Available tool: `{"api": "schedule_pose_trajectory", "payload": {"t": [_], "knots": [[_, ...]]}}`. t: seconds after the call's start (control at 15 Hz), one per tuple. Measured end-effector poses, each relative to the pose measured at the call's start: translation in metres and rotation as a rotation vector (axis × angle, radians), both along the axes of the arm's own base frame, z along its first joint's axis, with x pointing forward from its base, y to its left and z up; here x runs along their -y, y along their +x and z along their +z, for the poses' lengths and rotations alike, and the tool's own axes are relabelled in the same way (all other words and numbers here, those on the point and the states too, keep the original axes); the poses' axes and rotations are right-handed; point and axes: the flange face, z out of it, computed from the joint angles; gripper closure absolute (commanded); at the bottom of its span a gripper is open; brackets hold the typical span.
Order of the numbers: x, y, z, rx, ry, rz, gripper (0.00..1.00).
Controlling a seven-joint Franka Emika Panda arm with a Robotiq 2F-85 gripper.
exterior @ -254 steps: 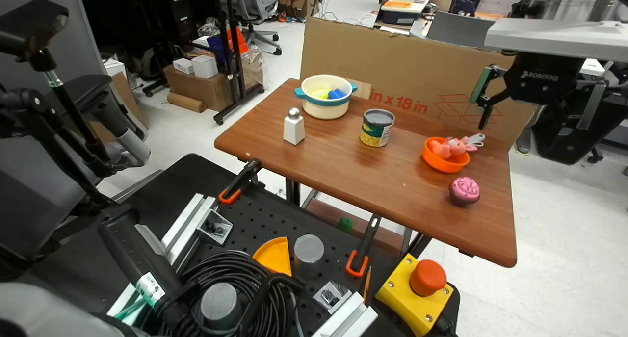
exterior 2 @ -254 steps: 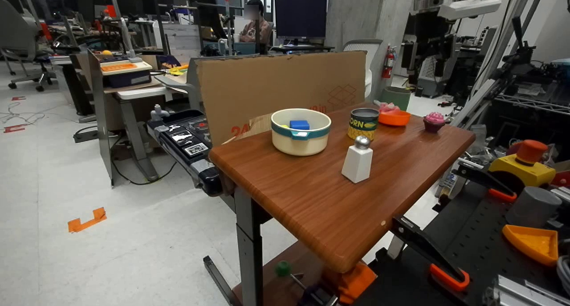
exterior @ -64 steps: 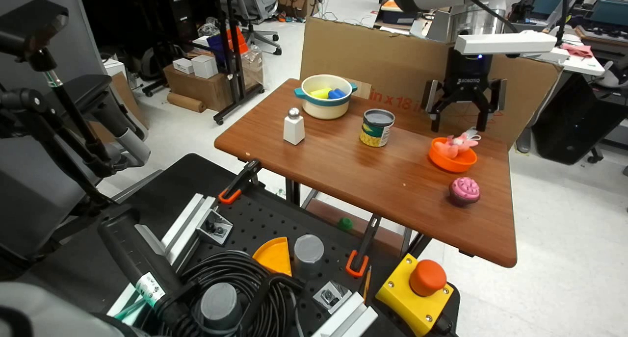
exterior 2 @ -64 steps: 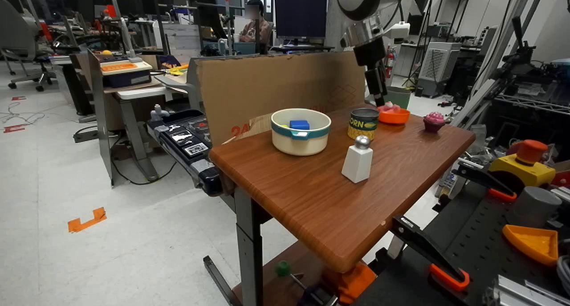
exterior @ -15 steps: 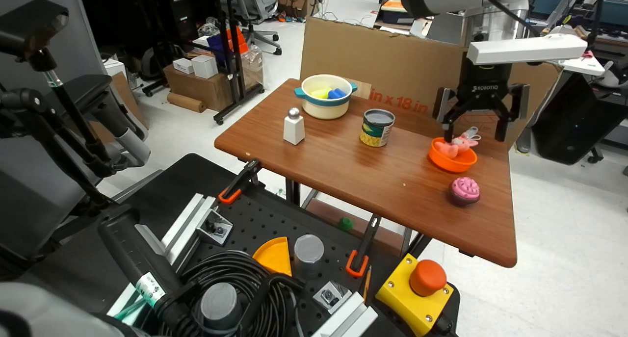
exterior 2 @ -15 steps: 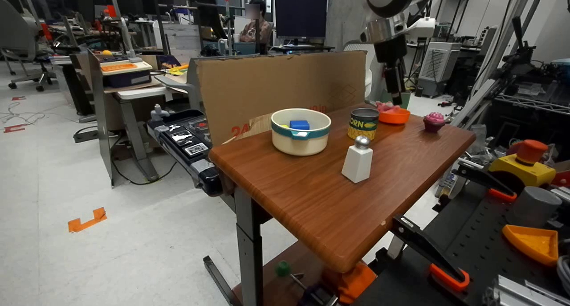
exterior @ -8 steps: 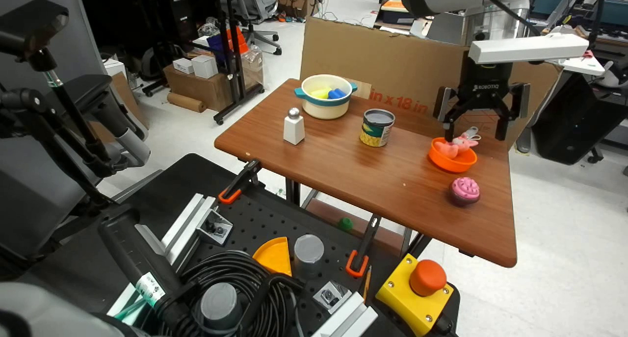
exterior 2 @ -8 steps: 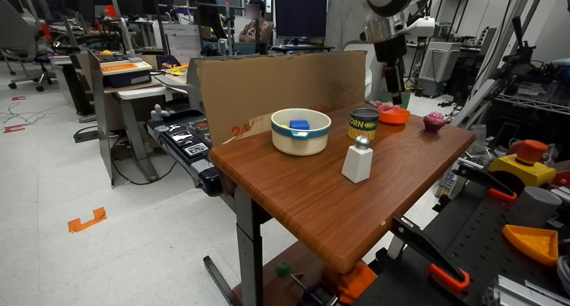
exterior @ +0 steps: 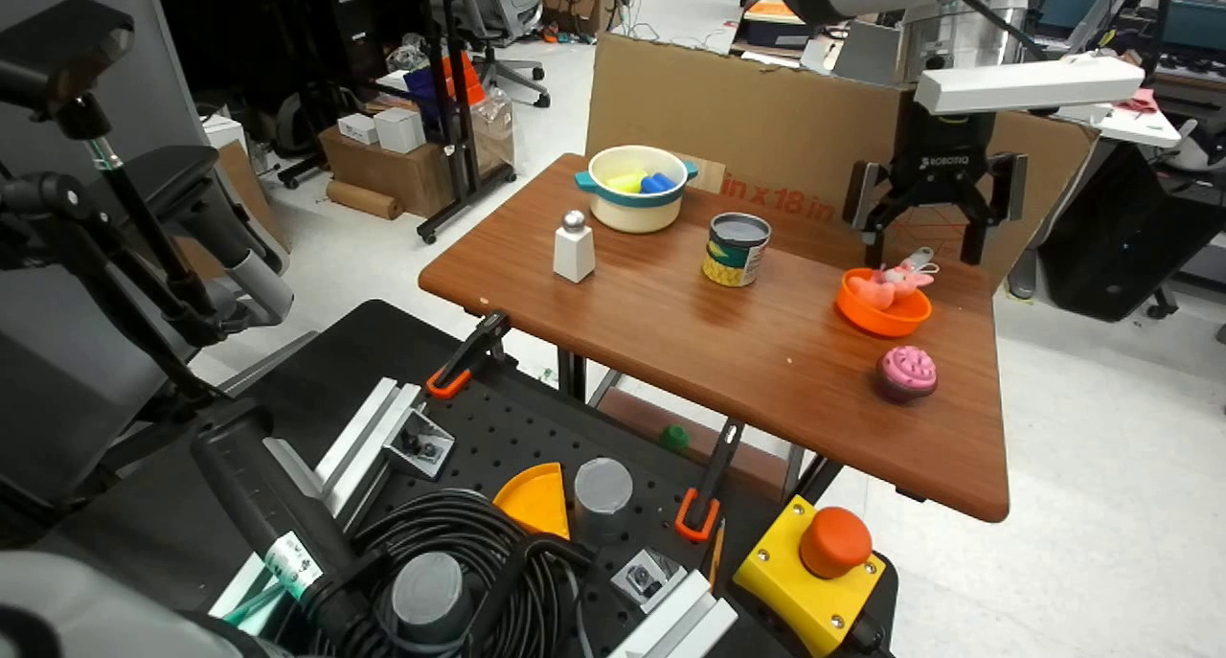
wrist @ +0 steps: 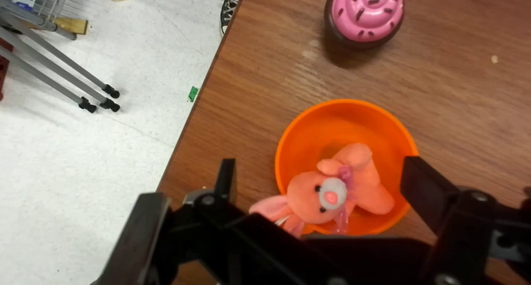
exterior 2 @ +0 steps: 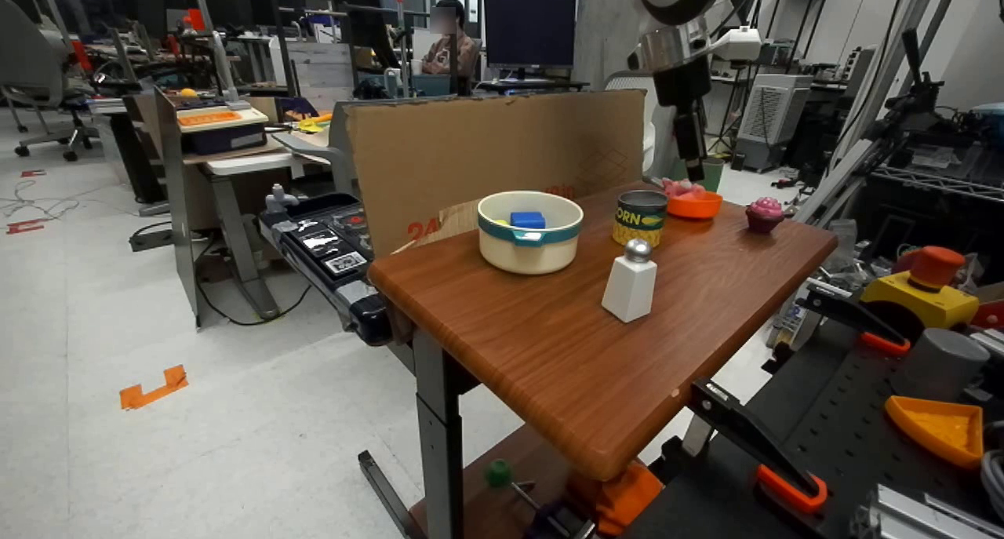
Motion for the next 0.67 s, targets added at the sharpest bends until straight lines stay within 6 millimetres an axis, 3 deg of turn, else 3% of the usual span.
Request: {"api": "schedule_pose_trajectory", "payload": {"t": [0.67], "knots": [[0.0004,0.0064,-0.0044,-0.012,0.004,0.020,0.00]]}}
